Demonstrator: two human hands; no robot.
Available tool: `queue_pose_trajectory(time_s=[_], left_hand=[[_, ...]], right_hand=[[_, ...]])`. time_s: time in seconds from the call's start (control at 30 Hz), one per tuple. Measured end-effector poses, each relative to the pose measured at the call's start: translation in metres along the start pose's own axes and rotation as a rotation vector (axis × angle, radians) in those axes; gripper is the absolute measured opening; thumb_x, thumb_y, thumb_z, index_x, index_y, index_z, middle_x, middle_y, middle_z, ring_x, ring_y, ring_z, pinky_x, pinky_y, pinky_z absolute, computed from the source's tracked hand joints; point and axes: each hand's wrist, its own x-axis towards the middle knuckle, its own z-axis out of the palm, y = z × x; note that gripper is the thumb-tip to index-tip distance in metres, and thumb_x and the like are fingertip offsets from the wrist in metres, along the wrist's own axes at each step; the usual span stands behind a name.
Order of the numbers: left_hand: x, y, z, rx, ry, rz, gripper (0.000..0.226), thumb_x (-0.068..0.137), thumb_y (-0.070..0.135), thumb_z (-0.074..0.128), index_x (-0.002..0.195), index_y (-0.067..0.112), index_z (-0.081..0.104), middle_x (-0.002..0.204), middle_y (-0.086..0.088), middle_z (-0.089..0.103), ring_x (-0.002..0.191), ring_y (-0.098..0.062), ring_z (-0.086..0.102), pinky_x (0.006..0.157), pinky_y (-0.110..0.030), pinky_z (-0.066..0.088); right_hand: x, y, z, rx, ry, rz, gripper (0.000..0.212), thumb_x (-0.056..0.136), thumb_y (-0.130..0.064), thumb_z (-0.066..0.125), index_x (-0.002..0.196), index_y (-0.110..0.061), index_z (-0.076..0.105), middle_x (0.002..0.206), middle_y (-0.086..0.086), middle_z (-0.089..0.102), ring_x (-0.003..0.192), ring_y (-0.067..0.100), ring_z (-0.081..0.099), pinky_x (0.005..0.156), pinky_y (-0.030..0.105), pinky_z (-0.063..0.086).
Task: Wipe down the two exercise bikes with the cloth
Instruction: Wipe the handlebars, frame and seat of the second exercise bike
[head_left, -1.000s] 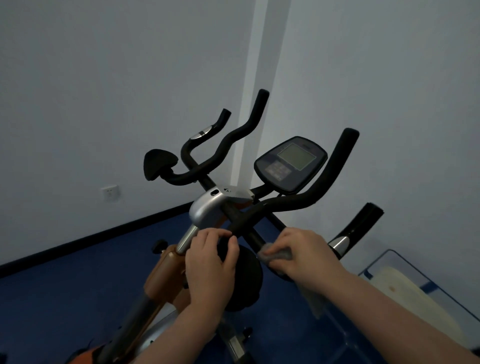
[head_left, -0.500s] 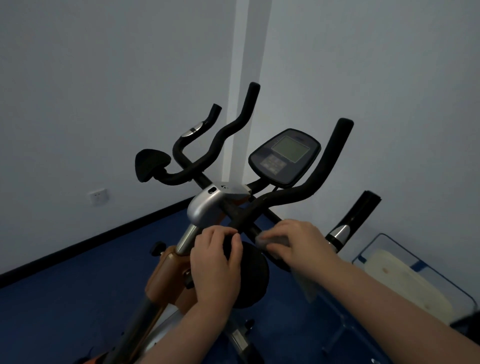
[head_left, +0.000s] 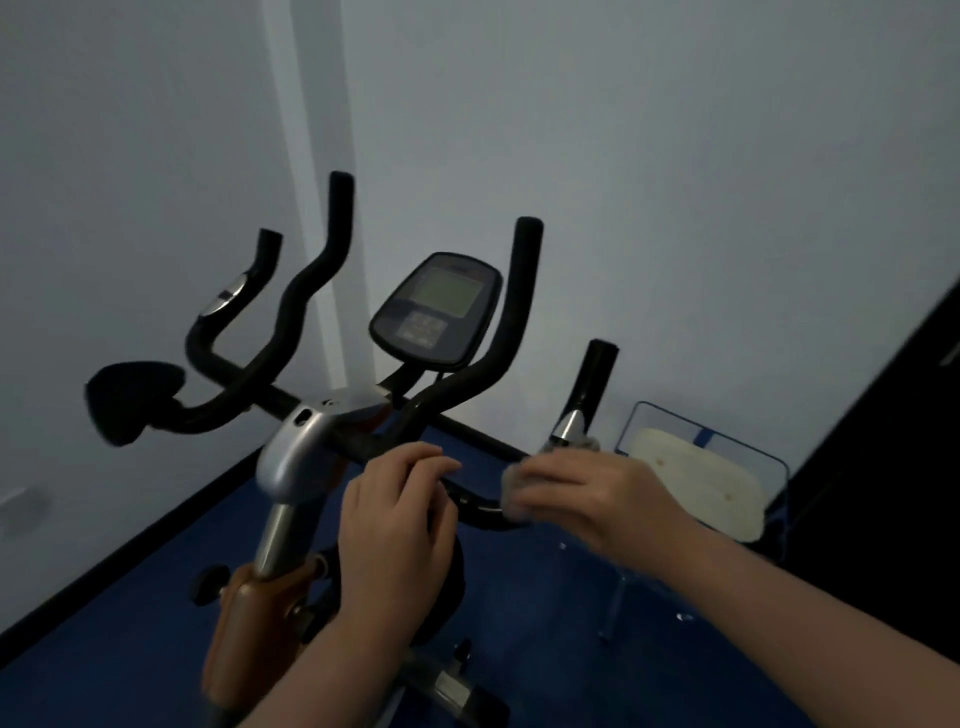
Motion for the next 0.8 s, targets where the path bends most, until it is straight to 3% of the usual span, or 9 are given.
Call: queue_pose_trajectory(time_s=[0.13,0.2,0.3,0.4,0.53,0.63,0.73,0.8], left_hand=[[0.008,0.004,0.007,-0.040,-0.039,-0.037,0.030,0.070,-0.001,0.074,0.093,0.018,0.069,0.104,0.005,0.063,0.088,-0.014,0.060,0.075,-0.027,0.037],[0.005,0.003,0.009,-0.050,-0.037,-0.026,0.029,0.070,-0.002,0.073,0.091,0.019,0.069,0.102,0.006,0.063,0.085,-0.013,0.061,0.071,-0.028,0.039],[0.004,-0.001,0.010,-0.068,-0.030,-0.011,0.027,0.072,-0.001,0.072,0.090,0.019,0.069,0.100,0.007,0.063,0.079,-0.011,0.060,0.065,-0.028,0.041],[0.004,-0.002,0.011,-0.083,-0.041,-0.012,0.024,0.073,0.002,0.069,0.090,0.019,0.069,0.101,0.008,0.063,0.075,-0.009,0.057,0.063,-0.028,0.041],[0.003,-0.002,0.011,-0.093,-0.030,-0.003,0.018,0.080,0.008,0.061,0.091,0.020,0.069,0.101,0.009,0.063,0.073,-0.008,0.056,0.061,-0.029,0.043],[0.003,-0.001,0.010,-0.099,-0.044,-0.005,0.022,0.083,0.020,0.049,0.092,0.022,0.068,0.101,0.011,0.062,0.073,-0.006,0.055,0.060,-0.028,0.042],[0.004,-0.003,0.010,-0.088,-0.052,-0.001,0.024,0.082,0.024,0.046,0.093,0.023,0.068,0.101,0.012,0.061,0.069,-0.005,0.053,0.058,-0.027,0.040],[0.005,-0.003,0.011,-0.082,-0.045,-0.002,0.024,0.082,0.025,0.046,0.092,0.024,0.068,0.100,0.013,0.061,0.068,-0.004,0.052,0.059,-0.025,0.037]], right_hand=[[0.001,0.015,-0.002,0.091,0.201,0.368,0.023,0.085,-0.018,0.073,0.108,-0.020,0.075,0.122,-0.009,0.065,0.106,0.010,0.064,0.087,0.033,0.055],[-0.003,-0.004,0.020,0.197,0.394,0.579,0.027,0.084,-0.012,0.074,0.110,-0.019,0.074,0.125,-0.009,0.063,0.112,0.006,0.060,0.096,0.021,0.047],[-0.007,-0.050,0.060,0.365,0.709,0.812,0.035,0.081,-0.006,0.074,0.113,-0.017,0.071,0.128,-0.008,0.060,0.117,-0.005,0.054,0.097,0.007,0.039],[0.007,-0.055,0.069,0.408,0.854,0.907,0.034,0.081,-0.006,0.075,0.113,-0.017,0.071,0.127,-0.005,0.059,0.115,-0.004,0.053,0.097,0.007,0.038],[0.034,-0.006,0.042,0.396,0.982,1.119,0.028,0.083,-0.010,0.074,0.111,-0.011,0.071,0.113,0.000,0.050,0.097,-0.002,0.047,0.089,0.002,0.036],[0.038,-0.006,0.051,0.472,1.013,1.233,0.028,0.088,-0.023,0.069,0.116,-0.020,0.069,0.108,-0.007,0.054,0.089,-0.008,0.050,0.079,-0.003,0.034],[0.031,-0.027,0.072,0.525,1.065,1.232,0.028,0.089,-0.030,0.068,0.117,-0.032,0.066,0.104,-0.021,0.053,0.096,-0.018,0.050,0.078,-0.005,0.034],[0.035,-0.016,0.066,0.542,1.075,1.198,0.026,0.087,-0.026,0.070,0.112,-0.033,0.067,0.104,-0.020,0.055,0.095,-0.016,0.051,0.080,-0.003,0.036]])
